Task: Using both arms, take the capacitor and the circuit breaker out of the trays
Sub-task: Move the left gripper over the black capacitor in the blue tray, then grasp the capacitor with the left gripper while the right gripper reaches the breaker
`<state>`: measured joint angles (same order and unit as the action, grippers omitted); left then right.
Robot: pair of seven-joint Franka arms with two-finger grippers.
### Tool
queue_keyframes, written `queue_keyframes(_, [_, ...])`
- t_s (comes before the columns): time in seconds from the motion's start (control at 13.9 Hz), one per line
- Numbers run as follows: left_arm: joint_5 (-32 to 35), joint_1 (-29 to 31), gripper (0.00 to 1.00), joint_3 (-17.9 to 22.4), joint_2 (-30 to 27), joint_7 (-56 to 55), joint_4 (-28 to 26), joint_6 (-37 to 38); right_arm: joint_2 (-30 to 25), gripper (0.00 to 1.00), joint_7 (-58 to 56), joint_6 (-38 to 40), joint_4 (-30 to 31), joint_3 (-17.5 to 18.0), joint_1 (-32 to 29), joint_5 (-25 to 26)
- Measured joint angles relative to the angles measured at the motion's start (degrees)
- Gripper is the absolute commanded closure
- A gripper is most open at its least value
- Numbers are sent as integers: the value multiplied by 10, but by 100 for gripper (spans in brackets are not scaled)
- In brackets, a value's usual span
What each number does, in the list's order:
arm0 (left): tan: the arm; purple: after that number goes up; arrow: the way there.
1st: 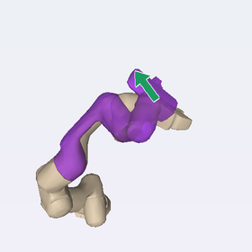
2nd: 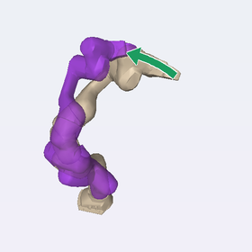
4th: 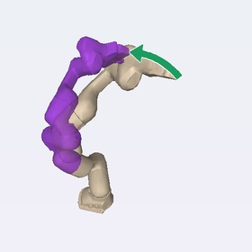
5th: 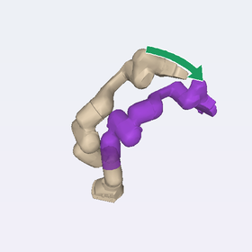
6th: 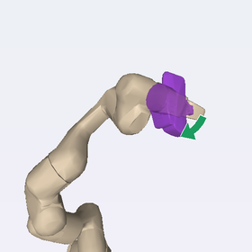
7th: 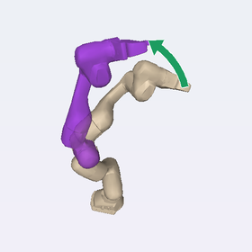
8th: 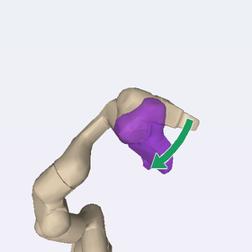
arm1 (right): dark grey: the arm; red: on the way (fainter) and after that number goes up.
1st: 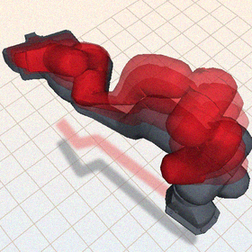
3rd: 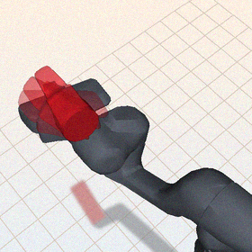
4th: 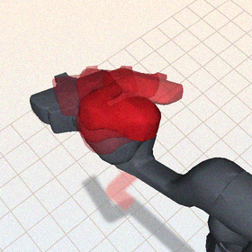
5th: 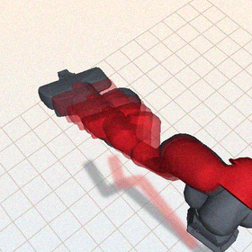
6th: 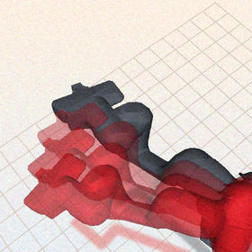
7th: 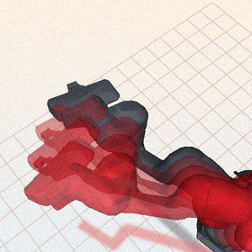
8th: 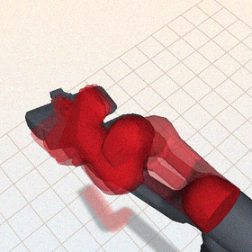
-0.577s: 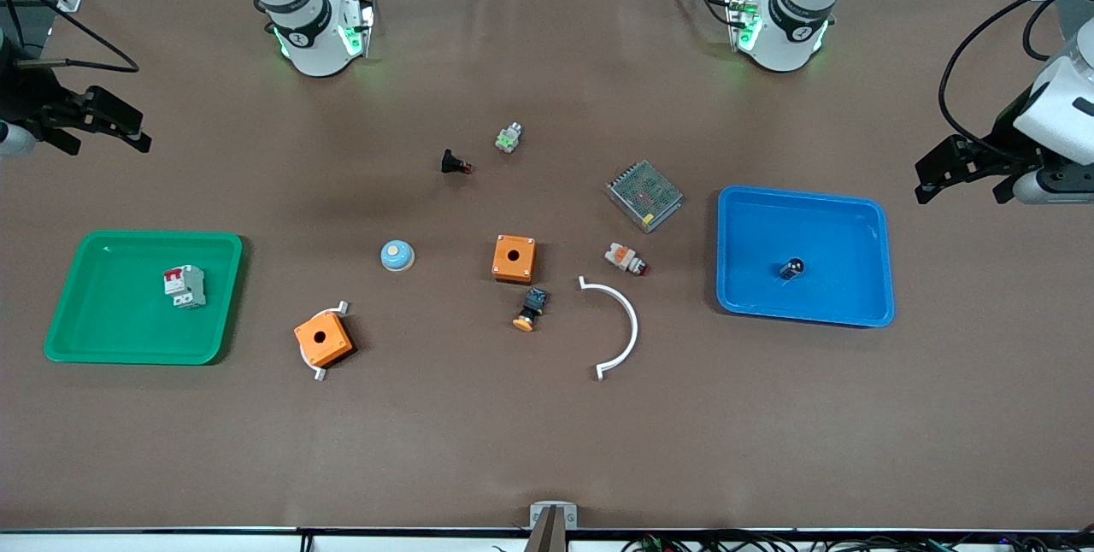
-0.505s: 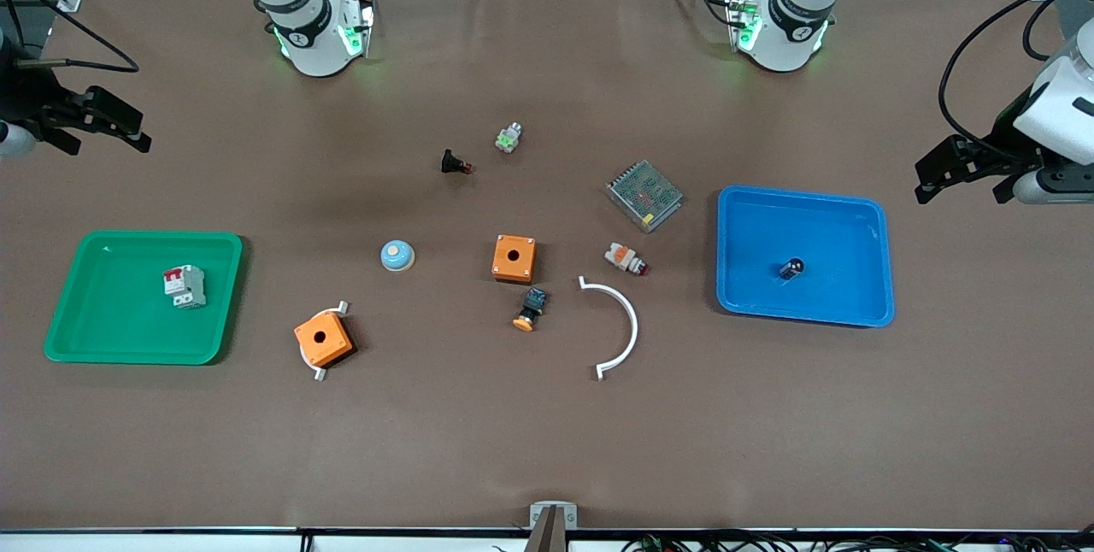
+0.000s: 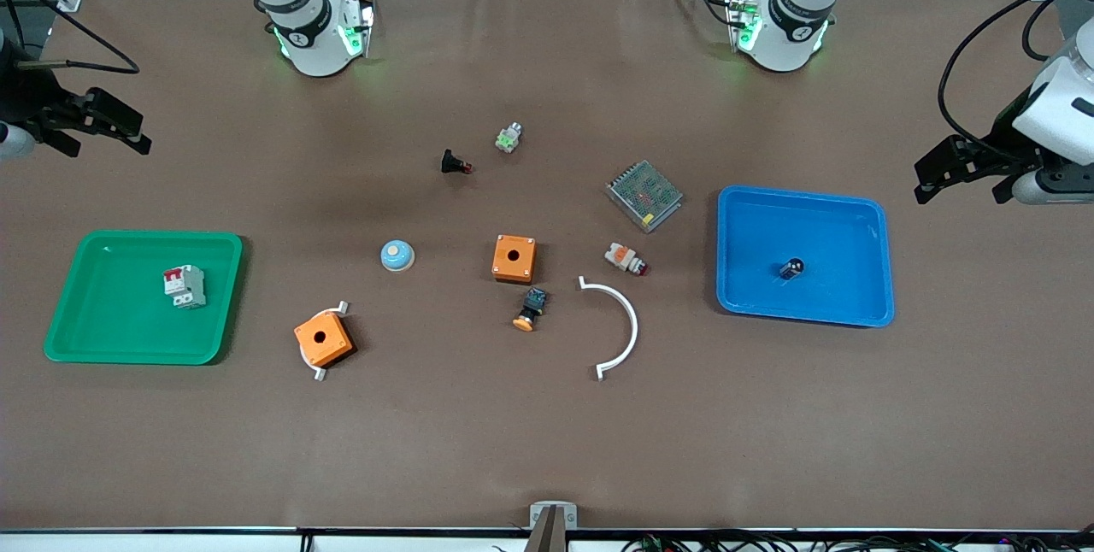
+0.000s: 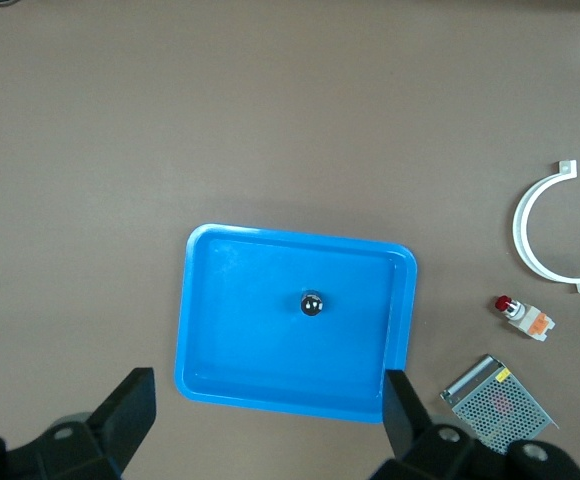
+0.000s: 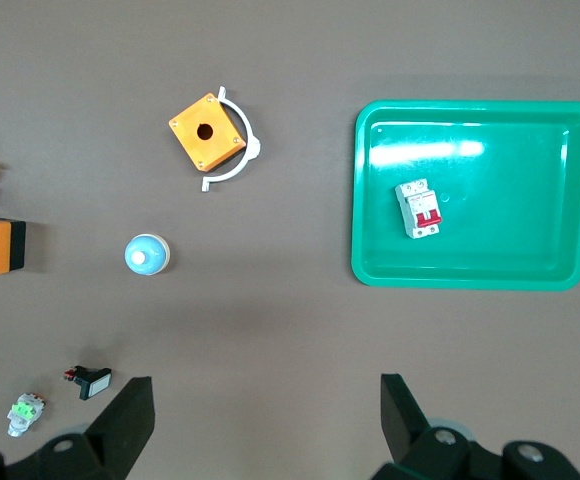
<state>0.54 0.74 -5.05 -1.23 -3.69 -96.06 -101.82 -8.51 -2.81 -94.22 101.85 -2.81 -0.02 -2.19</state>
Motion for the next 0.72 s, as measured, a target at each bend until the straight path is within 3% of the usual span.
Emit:
queue_keyframes(0.36, [0, -5, 0, -17, 59, 0, -28, 19, 18, 0, 0, -24, 2, -1, -1, 0])
queue_keyframes(0.72, [0, -9, 0, -28, 129, 0, -125, -101, 56, 0, -6, -62, 9, -5, -19, 1])
